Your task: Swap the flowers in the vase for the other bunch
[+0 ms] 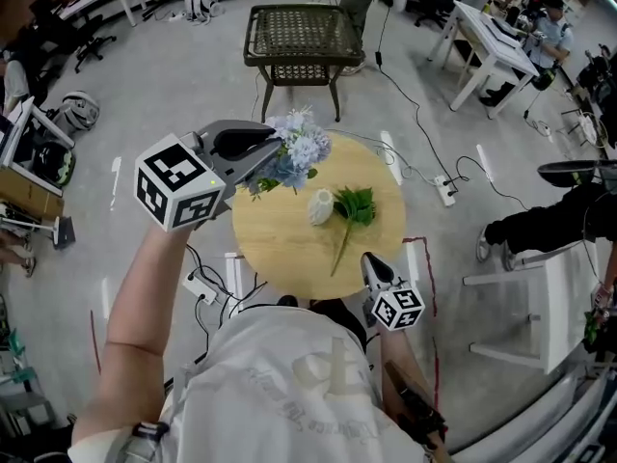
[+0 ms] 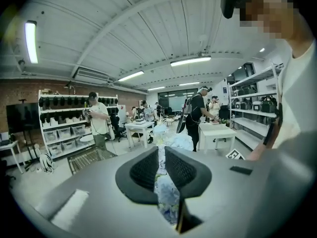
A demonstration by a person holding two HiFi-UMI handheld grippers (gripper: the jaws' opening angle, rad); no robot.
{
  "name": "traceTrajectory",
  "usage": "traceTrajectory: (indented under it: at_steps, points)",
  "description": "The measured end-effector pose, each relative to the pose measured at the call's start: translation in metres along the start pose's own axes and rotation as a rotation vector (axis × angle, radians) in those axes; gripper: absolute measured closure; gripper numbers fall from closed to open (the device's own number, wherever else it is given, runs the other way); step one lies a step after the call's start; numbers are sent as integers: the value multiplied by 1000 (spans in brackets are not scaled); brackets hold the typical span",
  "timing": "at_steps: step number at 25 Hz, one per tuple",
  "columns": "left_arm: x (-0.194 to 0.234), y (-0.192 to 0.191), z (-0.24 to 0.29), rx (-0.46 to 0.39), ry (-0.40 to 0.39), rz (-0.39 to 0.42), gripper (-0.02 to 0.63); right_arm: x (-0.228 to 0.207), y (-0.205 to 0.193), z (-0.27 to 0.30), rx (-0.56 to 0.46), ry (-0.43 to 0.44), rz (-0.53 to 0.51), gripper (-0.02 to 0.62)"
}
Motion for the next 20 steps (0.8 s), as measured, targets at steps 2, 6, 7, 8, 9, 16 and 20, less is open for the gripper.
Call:
traceTrajectory:
  at_steps: [2, 6, 7, 8, 9, 16, 20]
  points:
    - [-2, -17, 7, 30, -9, -27, 565, 2, -1, 3, 4, 6, -3, 584]
    - [-12, -50, 19, 83, -36, -80, 565, 9, -1, 8, 9, 21, -15, 584]
    - [-15, -57, 21, 95, -41, -89, 565, 10, 0, 8, 11, 23, -15, 584]
    - [-18, -63, 23, 106, -47, -98, 565, 11, 0, 8, 14, 23, -15, 584]
    - [-21, -68, 24, 116, -55, -109, 565, 12, 0, 9, 18, 23, -14, 584]
    - [-41, -116, 43, 185, -150, -210, 565, 19, -4, 14, 33, 27, -12, 584]
    - [-45, -138, 54, 218, -203, -272, 565, 21, -5, 16, 41, 29, -9, 584]
Point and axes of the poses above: the fingertips, and each gripper's own axes: z forward along the fingers, x to its left, y out of its top, the point moved 9 cm from there along -z, backward along the fingers, and after that the axes turned 14 degrees about x, right-handed, at the moved point
